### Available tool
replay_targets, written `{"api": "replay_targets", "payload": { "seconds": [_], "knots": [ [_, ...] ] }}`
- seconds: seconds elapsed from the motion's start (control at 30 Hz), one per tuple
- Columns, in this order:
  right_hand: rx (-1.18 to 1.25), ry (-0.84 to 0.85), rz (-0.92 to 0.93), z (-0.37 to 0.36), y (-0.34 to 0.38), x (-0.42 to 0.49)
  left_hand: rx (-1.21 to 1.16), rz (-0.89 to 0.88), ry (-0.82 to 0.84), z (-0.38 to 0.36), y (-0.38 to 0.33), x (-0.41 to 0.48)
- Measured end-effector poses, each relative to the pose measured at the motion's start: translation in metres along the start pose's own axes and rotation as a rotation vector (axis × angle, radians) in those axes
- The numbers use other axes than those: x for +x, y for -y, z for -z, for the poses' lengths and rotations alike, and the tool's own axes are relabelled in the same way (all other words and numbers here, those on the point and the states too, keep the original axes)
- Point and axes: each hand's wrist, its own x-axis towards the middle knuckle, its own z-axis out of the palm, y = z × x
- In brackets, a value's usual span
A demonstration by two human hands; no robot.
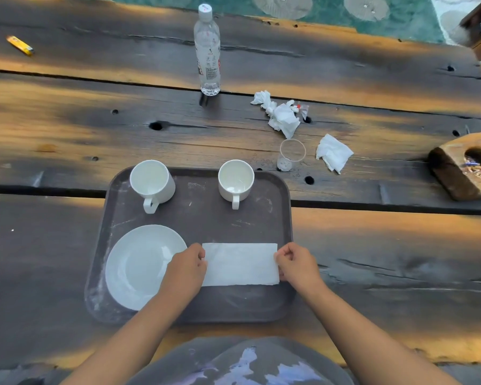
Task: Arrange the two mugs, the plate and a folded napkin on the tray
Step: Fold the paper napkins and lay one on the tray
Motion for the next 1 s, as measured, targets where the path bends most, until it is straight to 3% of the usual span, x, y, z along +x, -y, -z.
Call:
{"api": "replay_targets", "payload": {
  "seconds": [0.4, 0.67, 0.87, 1.0],
  "knots": [
    [0.036, -0.007, 0.011, 0.020, -0.003, -0.015, 0.064, -0.048, -0.059, 0.006, 0.001, -0.028],
    [-0.119, 0.123, 0.136, 0.021, -0.011, -0.024, 0.248, -0.087, -0.035, -0.018, -0.013, -0.053],
    [-0.476, 0.191, 0.369, 0.029, -0.022, -0.032, 0.362, -0.063, -0.015, -0.029, -0.036, -0.070],
    [-0.558, 0.226, 0.445, 0.036, -0.022, -0.039, 0.442, -0.068, -0.018, -0.032, -0.051, -0.078]
  ]
}}
